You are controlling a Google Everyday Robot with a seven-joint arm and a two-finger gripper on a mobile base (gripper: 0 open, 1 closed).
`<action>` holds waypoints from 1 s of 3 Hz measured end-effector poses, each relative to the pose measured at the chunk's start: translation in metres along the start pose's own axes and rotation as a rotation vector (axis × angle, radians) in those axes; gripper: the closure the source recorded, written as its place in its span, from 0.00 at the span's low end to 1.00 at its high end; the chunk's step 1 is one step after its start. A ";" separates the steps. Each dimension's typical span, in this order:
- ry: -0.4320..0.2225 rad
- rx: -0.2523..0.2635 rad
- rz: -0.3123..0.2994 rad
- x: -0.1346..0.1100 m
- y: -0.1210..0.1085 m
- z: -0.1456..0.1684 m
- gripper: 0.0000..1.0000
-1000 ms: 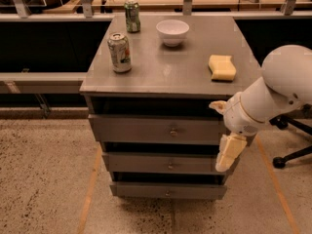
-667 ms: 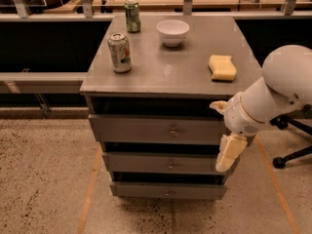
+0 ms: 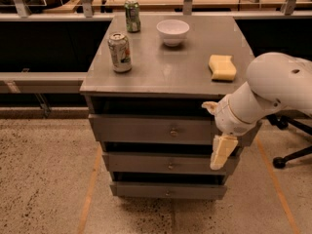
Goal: Open top drawer
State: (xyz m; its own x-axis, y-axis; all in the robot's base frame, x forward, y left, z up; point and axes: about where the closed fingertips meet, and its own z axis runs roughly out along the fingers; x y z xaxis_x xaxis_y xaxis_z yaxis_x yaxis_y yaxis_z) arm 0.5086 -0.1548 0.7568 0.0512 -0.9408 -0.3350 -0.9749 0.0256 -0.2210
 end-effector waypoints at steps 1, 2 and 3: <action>0.023 0.002 -0.030 0.003 -0.007 0.017 0.00; 0.056 0.009 -0.048 0.010 -0.017 0.033 0.00; 0.077 0.003 -0.069 0.018 -0.028 0.051 0.00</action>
Offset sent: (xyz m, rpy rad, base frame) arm 0.0424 -0.0028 -0.0490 -0.1103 -0.0405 0.0332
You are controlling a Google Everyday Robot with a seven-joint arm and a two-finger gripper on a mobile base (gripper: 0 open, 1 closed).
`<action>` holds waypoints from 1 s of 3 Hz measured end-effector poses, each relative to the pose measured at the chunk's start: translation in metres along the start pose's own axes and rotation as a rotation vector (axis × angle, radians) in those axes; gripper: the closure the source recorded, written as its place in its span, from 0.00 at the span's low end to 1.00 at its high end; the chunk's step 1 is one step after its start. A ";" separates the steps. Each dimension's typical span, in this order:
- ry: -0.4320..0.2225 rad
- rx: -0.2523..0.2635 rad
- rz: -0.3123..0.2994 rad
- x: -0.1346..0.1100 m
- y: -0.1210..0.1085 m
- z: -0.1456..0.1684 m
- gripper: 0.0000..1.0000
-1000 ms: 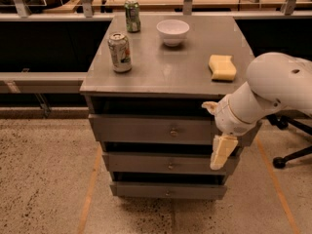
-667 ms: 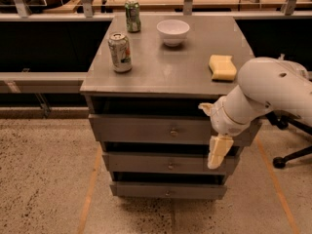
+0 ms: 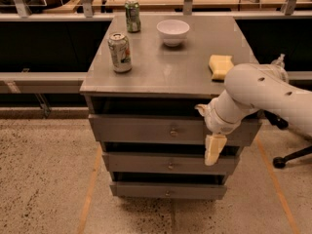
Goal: Open top drawer
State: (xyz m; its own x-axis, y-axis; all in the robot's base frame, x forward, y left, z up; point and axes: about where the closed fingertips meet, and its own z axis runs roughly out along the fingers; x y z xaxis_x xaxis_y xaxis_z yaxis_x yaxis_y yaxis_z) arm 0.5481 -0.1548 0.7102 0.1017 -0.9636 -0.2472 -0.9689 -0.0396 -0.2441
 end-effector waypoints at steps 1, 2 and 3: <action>0.013 -0.005 -0.007 0.007 -0.008 0.017 0.00; 0.021 -0.014 -0.012 0.014 -0.014 0.033 0.00; 0.010 -0.023 -0.006 0.019 -0.017 0.045 0.16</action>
Offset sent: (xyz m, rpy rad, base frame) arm 0.0351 -0.0076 -0.0472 -0.0346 0.0138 0.0121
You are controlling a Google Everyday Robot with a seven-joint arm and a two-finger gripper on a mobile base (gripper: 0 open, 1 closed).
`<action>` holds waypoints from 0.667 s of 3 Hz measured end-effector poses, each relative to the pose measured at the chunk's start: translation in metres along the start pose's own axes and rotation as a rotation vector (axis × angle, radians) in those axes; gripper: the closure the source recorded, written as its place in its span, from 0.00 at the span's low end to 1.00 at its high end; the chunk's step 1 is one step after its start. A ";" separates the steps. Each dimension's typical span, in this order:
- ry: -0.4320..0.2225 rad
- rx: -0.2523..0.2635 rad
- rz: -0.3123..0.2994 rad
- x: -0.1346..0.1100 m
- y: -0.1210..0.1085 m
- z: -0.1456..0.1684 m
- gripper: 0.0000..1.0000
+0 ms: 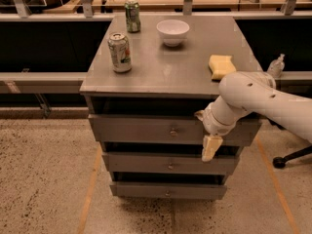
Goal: Open top drawer
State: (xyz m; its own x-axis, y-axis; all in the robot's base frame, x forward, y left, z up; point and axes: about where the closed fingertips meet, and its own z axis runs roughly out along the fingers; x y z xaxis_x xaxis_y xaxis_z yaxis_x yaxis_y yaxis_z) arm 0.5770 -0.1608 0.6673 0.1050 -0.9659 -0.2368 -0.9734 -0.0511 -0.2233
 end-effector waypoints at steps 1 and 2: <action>-0.007 -0.013 0.017 0.003 0.000 0.002 0.40; -0.004 -0.036 0.037 0.000 0.011 -0.013 0.62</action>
Offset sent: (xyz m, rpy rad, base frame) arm -0.0383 -0.0082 0.0436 -0.0026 0.0795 -0.0498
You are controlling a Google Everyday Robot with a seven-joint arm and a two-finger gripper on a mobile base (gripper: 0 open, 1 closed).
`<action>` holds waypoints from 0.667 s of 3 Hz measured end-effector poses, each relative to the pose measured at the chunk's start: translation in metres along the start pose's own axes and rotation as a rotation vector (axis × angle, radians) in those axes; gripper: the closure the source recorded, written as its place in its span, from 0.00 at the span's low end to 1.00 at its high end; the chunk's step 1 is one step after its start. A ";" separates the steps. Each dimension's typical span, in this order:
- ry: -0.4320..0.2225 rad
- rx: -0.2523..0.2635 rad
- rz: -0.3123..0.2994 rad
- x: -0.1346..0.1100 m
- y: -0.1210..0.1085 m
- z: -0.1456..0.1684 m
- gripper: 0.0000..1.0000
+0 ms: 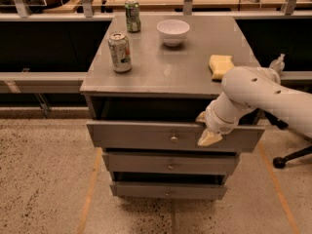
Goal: Open top drawer
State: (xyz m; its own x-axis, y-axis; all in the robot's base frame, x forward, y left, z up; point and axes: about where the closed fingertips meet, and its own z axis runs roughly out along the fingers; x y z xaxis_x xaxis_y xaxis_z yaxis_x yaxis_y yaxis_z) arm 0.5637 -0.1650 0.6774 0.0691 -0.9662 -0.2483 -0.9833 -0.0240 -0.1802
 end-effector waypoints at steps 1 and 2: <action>0.000 0.000 0.000 0.000 0.000 -0.001 0.86; 0.000 0.000 0.000 -0.001 -0.001 -0.004 0.86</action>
Offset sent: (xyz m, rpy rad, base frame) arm -0.1126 0.0187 0.0532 0.1032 0.2457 -0.1940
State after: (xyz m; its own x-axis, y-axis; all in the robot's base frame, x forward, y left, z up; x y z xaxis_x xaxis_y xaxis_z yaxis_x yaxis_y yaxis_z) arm 0.5636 -0.1649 0.6811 0.0688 -0.9662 -0.2484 -0.9834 -0.0238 -0.1799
